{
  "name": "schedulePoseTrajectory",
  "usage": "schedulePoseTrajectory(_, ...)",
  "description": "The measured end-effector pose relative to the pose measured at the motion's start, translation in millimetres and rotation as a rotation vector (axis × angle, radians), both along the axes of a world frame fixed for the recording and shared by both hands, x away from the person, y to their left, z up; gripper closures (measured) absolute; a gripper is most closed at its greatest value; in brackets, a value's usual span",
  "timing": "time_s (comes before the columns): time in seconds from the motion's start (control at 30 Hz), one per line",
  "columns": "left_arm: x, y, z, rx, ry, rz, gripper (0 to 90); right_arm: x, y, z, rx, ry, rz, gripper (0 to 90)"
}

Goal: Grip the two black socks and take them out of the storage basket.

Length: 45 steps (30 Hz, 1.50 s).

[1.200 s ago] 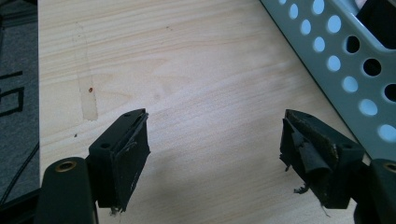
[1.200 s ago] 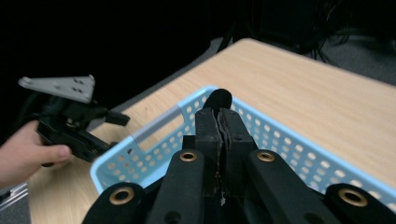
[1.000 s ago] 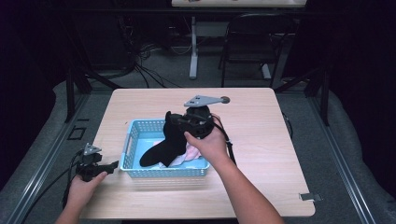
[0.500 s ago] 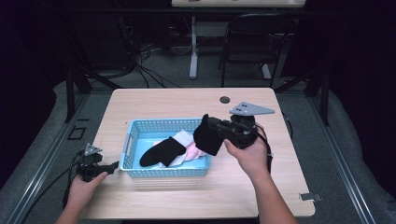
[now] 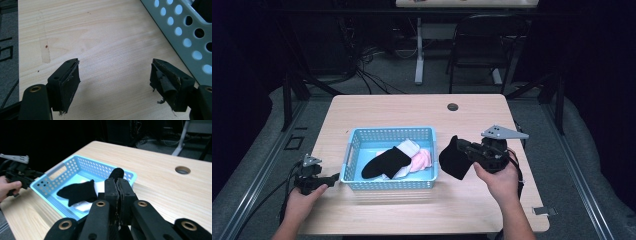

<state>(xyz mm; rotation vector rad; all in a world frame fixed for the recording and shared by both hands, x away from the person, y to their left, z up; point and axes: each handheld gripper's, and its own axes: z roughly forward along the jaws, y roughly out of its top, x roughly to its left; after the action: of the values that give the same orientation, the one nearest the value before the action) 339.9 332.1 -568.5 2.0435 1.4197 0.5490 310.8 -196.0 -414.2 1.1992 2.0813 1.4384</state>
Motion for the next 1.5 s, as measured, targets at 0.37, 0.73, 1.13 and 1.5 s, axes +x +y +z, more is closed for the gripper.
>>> schedulePoseTrajectory(0.37, 0.1, 0.4, 0.5, -0.003, -0.005, 0.002, 23.7, 40.2, -38.7, -75.8, -0.02, 0.136, -0.174, 86.9)
schedulePoseTrajectory(0.73, 0.3, 0.0, 0.2, -0.003, -0.003, 0.0, 23.7, 57.1, -82.8, -112.1, 0.034, 0.193, -0.355, 82.2)
schedulePoseTrajectory(1.13, 0.2, -0.1, 0.2, -0.003, -0.003, 0.0, 23.7, 56.3, -79.6, -120.0, 0.002, 0.141, -0.363, 60.0)
schedulePoseTrajectory(1.5, -0.6, 0.1, 0.7, 0.0, -0.002, -0.002, 23.7, 60.2, -29.9, -92.1, -0.047, 0.092, -0.193, 45.5)
